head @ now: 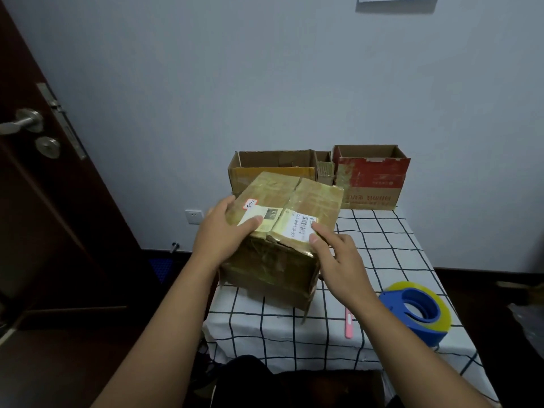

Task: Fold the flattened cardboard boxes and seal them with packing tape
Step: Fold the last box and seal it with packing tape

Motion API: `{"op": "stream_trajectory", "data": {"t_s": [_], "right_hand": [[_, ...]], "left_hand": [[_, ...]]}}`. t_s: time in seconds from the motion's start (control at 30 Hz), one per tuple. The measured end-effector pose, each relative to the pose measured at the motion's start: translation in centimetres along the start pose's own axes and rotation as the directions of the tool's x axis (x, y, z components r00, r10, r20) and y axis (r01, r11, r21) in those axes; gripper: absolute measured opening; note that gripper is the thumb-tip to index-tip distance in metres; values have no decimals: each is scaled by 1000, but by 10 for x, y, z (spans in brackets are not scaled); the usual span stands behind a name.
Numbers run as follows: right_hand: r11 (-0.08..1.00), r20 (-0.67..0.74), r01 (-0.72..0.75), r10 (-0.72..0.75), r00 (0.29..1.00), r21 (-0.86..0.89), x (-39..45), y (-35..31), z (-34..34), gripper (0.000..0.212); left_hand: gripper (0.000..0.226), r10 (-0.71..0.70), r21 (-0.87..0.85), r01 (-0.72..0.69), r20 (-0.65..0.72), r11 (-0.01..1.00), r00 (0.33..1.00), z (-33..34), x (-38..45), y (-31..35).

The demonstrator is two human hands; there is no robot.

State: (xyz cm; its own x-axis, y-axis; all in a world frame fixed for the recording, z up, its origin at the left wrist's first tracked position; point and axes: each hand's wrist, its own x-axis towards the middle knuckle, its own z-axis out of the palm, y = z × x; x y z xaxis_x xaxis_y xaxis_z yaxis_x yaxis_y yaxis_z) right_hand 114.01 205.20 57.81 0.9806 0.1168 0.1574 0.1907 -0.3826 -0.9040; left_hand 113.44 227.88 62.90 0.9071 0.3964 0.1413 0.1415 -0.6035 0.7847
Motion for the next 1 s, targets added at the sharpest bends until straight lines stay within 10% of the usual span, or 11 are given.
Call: {"op": "stream_trajectory", "data": {"t_s": [0.27, 0.37, 0.57, 0.83, 1.0], "right_hand": [[980, 74, -14, 29, 997, -200, -12, 18, 13, 42], [980, 101, -10, 30, 994, -201, -8, 23, 13, 45], [975, -79, -109, 95, 992, -192, 54, 28, -7, 96], [979, 118, -201, 195, 974, 39, 106, 43, -17, 88], [993, -29, -116, 116, 993, -13, 95, 23, -21, 69]], "left_hand": [[83, -51, -104, 60, 86, 993, 995, 28, -1, -36], [96, -187, -120, 178, -71, 977, 980, 42, -14, -43], [101, -423, -417, 315, -196, 853, 885, 70, -47, -24], [50, -395, -539, 265, -138, 799, 908, 90, -69, -9], [43, -243, -413, 154, -172, 897, 955, 69, -57, -10]]}}
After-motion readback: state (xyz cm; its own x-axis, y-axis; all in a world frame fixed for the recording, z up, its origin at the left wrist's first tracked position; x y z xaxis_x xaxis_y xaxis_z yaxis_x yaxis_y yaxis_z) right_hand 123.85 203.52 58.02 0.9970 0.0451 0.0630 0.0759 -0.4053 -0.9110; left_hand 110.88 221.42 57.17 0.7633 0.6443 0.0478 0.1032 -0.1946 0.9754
